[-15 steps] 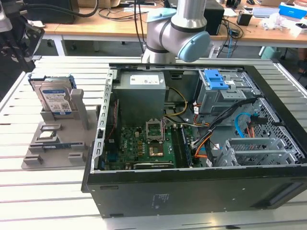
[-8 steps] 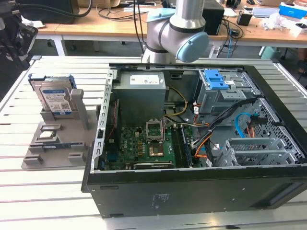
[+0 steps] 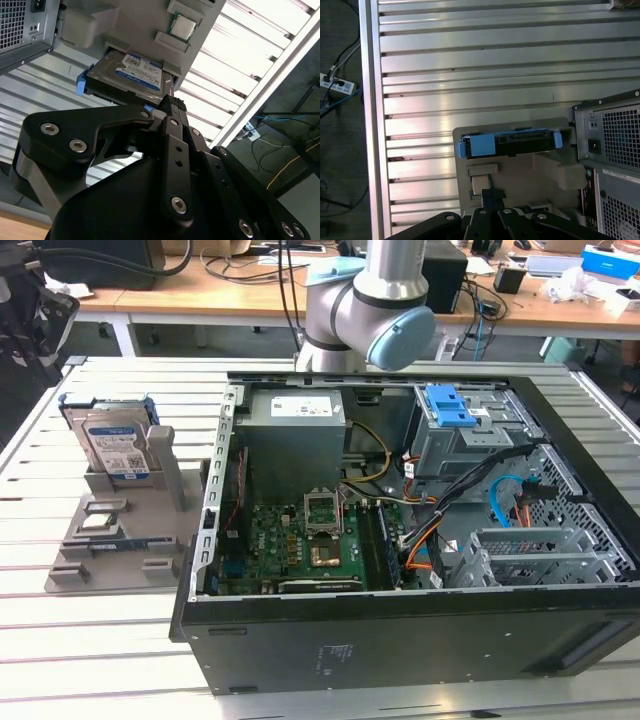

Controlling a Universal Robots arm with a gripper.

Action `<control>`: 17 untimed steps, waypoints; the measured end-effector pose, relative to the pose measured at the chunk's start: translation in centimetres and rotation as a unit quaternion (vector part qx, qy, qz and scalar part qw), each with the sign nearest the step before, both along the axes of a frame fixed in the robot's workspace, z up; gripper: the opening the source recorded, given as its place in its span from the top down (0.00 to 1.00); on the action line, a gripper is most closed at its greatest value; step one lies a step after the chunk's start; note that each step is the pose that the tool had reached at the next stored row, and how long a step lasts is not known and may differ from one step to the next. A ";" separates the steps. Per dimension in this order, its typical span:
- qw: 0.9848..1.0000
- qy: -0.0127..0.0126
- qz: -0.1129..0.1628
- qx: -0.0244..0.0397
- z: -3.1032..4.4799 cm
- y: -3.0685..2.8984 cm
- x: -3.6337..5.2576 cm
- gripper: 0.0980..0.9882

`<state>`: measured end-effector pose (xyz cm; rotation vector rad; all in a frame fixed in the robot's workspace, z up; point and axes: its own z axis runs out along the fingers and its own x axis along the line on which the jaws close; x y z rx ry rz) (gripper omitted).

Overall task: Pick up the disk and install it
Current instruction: 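Pick up the disk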

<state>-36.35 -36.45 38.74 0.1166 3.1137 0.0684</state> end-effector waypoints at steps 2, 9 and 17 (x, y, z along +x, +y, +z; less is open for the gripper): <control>1.000 0.000 0.010 0.000 0.00 0.00 0.00 0.99; 0.995 0.000 0.099 0.000 0.00 0.00 0.00 0.99; 0.982 0.000 0.186 0.000 0.00 0.00 0.00 0.99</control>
